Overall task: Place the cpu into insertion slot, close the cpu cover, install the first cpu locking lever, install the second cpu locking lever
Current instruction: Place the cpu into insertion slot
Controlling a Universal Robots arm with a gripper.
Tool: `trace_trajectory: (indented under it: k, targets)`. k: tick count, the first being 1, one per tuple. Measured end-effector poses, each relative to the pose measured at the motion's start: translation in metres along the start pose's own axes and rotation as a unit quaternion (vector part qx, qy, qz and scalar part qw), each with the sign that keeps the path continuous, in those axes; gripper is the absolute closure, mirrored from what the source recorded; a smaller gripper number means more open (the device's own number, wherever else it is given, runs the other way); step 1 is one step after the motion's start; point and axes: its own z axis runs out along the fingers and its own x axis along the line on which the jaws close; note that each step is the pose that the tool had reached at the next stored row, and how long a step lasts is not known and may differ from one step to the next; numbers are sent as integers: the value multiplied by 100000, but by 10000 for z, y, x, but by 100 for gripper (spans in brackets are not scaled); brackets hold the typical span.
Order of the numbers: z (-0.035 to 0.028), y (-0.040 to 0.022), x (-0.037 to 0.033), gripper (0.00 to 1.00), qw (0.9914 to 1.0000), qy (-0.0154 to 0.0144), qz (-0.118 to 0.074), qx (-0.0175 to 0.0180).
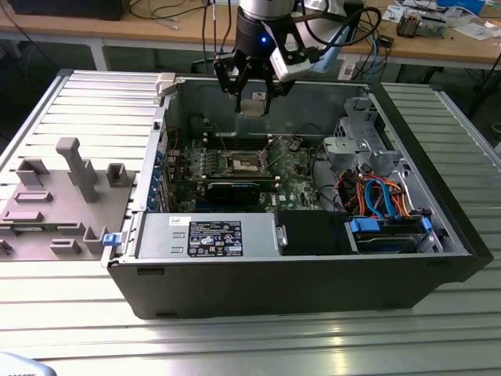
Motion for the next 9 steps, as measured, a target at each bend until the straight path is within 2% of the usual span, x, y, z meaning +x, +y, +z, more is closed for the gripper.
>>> trace_trajectory:
  k: [9]
  targets:
    - [25,-2,0,45,100000,4,0,1]
